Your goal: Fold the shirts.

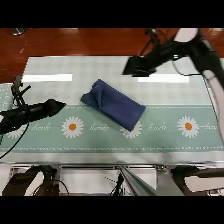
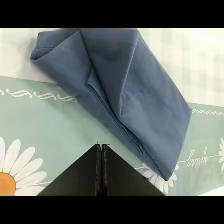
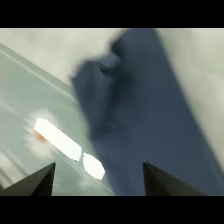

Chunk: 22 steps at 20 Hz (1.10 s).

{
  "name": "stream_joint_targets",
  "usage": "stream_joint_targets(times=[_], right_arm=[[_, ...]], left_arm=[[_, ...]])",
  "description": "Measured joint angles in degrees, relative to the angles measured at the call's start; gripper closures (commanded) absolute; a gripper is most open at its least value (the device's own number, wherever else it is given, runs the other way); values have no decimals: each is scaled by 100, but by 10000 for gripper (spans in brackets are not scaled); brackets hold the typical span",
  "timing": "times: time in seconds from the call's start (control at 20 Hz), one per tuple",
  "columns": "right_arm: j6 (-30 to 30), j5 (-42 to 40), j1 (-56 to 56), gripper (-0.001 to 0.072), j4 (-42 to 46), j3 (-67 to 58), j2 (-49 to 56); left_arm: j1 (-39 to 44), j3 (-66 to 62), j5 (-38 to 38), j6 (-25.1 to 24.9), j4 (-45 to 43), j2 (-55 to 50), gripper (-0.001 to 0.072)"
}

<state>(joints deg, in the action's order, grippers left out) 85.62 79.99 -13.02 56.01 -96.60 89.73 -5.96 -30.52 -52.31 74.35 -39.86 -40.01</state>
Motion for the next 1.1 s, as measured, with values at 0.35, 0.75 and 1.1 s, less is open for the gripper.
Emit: stream_joint_targets(times=[0.35, 0.75, 1.1], right_arm=[[2179, -2376, 546, 84, 1668, 5121, -3886], [1351, -4129, 634, 84, -1357, 7663, -3965], [-306, -3543, 573, 87, -2977, 6588, -1744]], left_arm=[[0, 7, 31, -17, 2, -7, 678], [0, 9, 116, -37, 2, -7, 678], [0, 9, 131, -39, 2, -7, 678]])
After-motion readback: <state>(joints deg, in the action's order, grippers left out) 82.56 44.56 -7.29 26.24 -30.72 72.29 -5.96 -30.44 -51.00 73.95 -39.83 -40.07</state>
